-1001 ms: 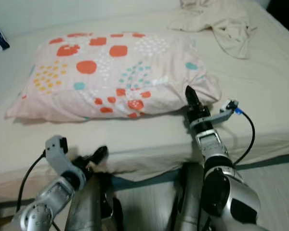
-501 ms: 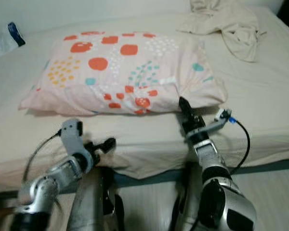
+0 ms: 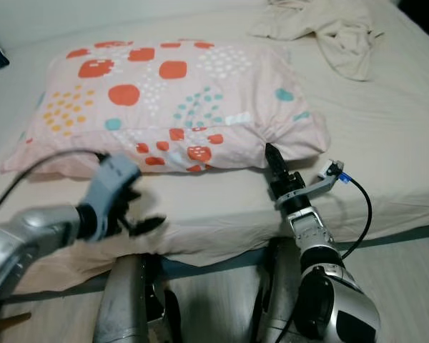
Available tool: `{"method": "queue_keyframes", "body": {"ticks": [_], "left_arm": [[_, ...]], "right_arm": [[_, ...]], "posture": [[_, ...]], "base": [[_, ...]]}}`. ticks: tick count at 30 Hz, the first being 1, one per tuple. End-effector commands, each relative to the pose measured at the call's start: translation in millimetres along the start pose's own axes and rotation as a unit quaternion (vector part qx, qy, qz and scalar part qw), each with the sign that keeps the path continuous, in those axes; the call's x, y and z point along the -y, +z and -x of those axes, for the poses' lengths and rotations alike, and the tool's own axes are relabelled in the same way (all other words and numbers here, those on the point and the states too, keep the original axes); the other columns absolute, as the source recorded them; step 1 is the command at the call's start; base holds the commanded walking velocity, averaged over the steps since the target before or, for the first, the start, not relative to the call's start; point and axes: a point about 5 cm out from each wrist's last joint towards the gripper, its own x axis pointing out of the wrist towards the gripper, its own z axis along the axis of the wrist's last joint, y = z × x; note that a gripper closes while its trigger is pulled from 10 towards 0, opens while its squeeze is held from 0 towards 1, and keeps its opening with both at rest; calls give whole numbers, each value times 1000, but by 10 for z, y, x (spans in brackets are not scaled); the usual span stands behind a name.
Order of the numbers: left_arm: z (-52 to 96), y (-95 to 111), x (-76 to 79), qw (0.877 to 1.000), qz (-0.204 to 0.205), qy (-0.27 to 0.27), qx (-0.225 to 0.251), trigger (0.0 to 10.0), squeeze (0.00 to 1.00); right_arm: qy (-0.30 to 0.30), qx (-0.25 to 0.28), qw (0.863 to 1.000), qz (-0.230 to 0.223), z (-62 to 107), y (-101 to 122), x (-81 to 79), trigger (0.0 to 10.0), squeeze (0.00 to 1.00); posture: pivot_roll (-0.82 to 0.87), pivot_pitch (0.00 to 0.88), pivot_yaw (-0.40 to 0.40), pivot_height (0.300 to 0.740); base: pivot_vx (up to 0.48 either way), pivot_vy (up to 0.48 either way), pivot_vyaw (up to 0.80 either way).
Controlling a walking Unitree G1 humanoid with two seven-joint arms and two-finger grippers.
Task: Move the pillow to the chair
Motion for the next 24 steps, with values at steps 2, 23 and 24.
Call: {"method": "queue_keyframes", "body": {"ticks": [2, 23, 24], "left_arm": [[34, 76, -36, 997, 48, -1, 53, 10000, 0], [-270, -494, -207, 867, 447, 208, 74, 10000, 0], [-303, -475, -160, 857, 470, 194, 90, 10000, 0]], "right_arm": [[-25, -22, 999, -11, 94, -134, 82, 10000, 0], [-35, -23, 999, -3, 101, -127, 94, 10000, 0], [-35, -23, 999, -3, 102, -129, 94, 10000, 0]], "posture": [[61, 380, 83, 525], [55, 381, 88, 525], [56, 381, 87, 525]], "base": [[0, 0, 0], [0, 0, 0], [0, 0, 0]]}}
